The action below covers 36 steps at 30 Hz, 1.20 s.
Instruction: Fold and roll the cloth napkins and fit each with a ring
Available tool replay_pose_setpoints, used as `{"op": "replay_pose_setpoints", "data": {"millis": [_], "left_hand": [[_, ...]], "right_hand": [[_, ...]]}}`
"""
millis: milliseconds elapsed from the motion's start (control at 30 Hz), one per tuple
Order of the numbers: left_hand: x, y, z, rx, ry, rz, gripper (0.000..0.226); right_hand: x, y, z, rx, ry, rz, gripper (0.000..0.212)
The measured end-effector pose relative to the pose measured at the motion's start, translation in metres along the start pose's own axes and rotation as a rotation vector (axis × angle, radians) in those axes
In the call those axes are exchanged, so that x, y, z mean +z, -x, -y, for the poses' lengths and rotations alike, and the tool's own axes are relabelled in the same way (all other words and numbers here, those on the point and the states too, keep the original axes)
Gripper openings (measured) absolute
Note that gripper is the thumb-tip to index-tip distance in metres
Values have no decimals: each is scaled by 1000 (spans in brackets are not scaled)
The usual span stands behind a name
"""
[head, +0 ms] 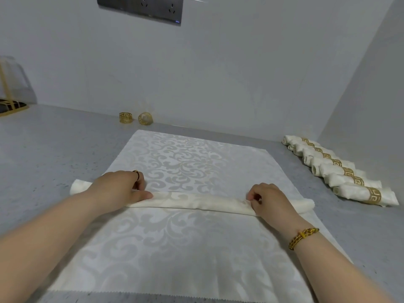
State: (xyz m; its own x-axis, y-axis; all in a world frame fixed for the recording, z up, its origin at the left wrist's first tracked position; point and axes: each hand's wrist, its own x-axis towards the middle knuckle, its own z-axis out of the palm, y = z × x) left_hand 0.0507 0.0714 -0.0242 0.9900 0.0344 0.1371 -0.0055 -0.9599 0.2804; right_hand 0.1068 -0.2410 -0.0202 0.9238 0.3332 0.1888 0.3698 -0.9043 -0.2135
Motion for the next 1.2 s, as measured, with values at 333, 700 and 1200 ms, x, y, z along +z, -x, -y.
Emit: {"op": "replay_pose_setpoints", "data": {"millis": [333,700,1200], "left_hand": [[1,4,-1,20,92,-65,26],[-11,8,5,-67,-118,-34,31],[-72,21,38,-280,272,286,19]], "right_hand": [[-13,5,72,-374,-96,-71,36],[40,-1,155,-438,-116,150,40],[41,0,155,-476,-25,163,41]]}}
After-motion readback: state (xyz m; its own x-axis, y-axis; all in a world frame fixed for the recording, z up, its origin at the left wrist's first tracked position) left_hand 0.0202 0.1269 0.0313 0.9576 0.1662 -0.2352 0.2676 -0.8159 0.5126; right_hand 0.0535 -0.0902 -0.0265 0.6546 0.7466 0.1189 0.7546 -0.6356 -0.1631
